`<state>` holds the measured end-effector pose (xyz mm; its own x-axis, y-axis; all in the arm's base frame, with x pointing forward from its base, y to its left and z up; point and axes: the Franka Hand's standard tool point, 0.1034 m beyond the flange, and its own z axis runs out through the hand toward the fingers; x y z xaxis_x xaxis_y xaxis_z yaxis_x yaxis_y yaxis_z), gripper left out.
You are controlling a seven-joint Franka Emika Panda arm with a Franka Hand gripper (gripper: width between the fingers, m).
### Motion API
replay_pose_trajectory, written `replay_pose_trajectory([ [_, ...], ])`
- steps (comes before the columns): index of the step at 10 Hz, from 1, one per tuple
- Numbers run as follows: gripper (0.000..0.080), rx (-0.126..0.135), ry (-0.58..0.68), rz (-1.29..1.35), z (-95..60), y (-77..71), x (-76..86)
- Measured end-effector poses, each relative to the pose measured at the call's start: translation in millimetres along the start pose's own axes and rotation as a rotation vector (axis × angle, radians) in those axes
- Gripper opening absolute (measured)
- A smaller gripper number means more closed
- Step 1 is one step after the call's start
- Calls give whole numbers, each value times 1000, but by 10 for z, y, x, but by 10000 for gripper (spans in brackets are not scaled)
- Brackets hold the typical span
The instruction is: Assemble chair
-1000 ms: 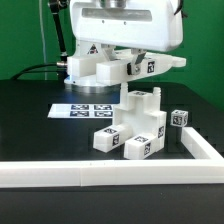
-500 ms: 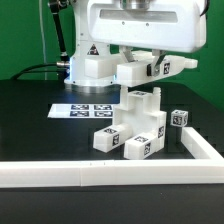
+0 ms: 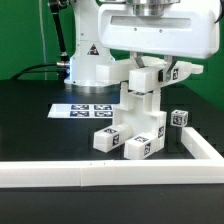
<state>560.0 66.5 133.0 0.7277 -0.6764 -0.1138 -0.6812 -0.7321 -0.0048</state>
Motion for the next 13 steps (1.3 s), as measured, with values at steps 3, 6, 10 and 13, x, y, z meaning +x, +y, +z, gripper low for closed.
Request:
replay_pose_trajectory([
  [3,290,-3,-2,0,20,6,-3],
  [6,290,-2,5,-10,58,-5,-38],
  [10,290,-2,2,-6,52,3,-39],
  [13,290,-5,2,-8,74,7,-39],
])
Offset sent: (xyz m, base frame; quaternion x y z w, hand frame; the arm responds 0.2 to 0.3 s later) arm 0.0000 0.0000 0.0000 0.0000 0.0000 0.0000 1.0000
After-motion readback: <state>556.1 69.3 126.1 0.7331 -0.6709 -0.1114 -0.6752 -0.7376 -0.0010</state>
